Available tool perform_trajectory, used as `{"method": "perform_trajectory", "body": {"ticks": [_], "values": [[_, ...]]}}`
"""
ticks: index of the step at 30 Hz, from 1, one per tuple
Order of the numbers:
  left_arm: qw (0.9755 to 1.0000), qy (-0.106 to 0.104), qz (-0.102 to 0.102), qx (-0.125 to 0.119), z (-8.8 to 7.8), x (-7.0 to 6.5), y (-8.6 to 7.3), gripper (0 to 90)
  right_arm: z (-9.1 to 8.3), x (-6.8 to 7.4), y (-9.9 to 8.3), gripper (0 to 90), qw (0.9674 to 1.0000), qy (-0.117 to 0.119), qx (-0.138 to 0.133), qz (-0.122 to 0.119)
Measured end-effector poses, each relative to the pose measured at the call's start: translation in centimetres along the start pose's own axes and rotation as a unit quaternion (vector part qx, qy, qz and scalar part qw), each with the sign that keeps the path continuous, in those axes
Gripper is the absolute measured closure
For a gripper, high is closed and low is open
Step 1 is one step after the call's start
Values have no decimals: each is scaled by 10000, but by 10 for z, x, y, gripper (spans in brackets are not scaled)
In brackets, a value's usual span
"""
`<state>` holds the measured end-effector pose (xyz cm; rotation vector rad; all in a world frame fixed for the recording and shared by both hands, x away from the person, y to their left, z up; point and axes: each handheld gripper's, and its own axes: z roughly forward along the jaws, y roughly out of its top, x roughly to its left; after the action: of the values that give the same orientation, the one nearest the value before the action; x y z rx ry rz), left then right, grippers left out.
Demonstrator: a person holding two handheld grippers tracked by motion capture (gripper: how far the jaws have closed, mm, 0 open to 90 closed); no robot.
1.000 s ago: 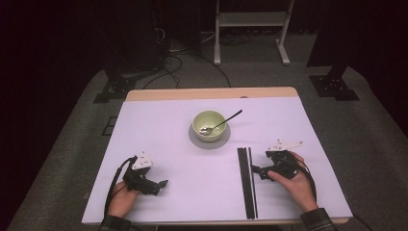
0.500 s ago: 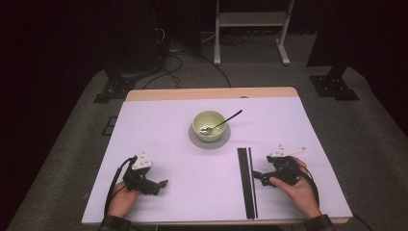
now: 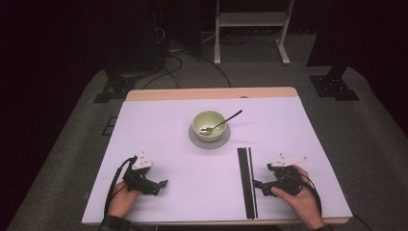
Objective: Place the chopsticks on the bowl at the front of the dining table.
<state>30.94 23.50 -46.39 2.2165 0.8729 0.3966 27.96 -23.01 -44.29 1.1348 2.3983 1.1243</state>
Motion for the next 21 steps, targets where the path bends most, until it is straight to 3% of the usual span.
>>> {"method": "perform_trajectory", "body": {"ticks": [21], "values": [[10000, 2, 0, -1, 0, 0, 0, 0, -7, 23, -24, 138, 9998, 42, 184, -118]]}}
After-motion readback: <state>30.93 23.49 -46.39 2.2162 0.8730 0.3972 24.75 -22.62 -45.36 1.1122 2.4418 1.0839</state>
